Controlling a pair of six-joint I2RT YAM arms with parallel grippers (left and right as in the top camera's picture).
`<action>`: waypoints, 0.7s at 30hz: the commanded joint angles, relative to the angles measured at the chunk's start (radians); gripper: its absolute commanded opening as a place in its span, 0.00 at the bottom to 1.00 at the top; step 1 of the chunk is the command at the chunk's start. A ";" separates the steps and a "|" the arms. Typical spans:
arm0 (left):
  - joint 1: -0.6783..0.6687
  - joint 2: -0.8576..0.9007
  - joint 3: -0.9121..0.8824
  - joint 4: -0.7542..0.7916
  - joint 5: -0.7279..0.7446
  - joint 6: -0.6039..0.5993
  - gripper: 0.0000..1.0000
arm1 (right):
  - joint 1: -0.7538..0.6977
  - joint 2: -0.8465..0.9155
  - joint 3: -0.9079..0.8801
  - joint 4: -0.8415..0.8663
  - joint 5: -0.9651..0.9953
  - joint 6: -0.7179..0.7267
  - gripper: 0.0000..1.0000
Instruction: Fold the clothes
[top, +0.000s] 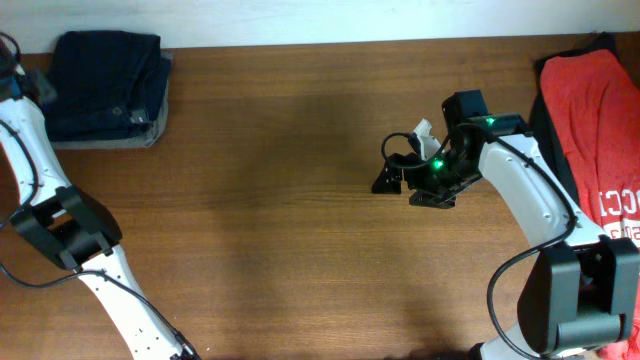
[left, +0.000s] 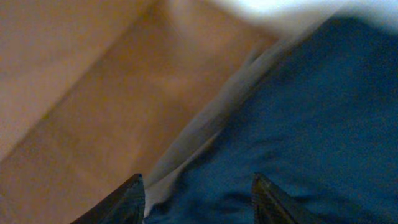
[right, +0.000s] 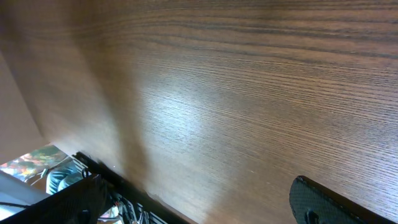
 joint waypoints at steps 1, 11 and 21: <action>-0.030 -0.096 0.032 0.066 0.087 -0.023 0.28 | 0.002 0.001 0.001 0.002 0.008 -0.006 0.99; -0.045 0.047 0.020 0.394 0.087 -0.022 0.00 | 0.002 0.001 0.001 0.002 0.008 -0.006 0.99; -0.050 0.236 0.020 0.586 0.088 0.022 0.00 | 0.002 0.001 0.001 0.002 0.008 0.006 0.99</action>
